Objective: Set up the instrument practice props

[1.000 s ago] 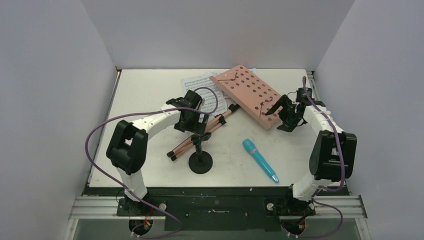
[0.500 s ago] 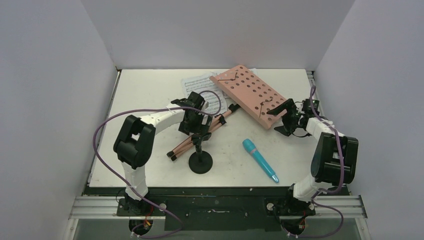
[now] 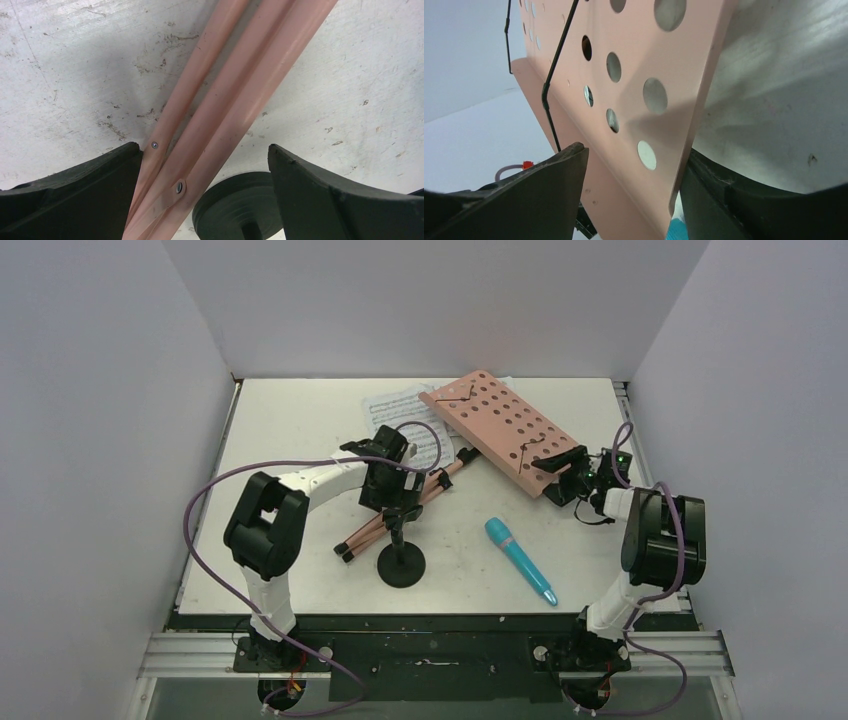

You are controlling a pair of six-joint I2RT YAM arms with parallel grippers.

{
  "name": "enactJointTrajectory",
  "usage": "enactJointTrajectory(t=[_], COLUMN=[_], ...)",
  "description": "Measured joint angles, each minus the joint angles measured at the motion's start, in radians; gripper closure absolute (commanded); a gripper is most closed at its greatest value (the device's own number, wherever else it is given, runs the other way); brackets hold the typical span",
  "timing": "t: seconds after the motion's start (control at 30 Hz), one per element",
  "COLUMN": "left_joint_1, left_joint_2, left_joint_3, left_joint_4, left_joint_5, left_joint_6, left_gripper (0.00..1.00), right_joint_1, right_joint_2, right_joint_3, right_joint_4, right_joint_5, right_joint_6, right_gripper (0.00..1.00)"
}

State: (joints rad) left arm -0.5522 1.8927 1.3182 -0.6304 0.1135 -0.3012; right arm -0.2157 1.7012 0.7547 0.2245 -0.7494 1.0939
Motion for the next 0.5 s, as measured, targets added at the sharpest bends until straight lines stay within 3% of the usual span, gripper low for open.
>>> enactJointTrajectory(t=[0.17, 0.5], left_joint_1=[0.000, 0.000], left_joint_2=[-0.002, -0.002], left_joint_3=[-0.001, 0.000], left_joint_4=[0.002, -0.009], left_joint_5=[0.000, -0.010], left_joint_6=[-0.011, -0.021], left_gripper=[0.04, 0.03], right_joint_1=[-0.001, -0.001], right_joint_2=[0.072, 0.136], right_joint_3=[0.001, 0.024], right_joint_4=[0.105, 0.200], right_joint_5=[-0.019, -0.044], right_joint_6=[0.048, 0.079], right_gripper=[0.51, 0.60])
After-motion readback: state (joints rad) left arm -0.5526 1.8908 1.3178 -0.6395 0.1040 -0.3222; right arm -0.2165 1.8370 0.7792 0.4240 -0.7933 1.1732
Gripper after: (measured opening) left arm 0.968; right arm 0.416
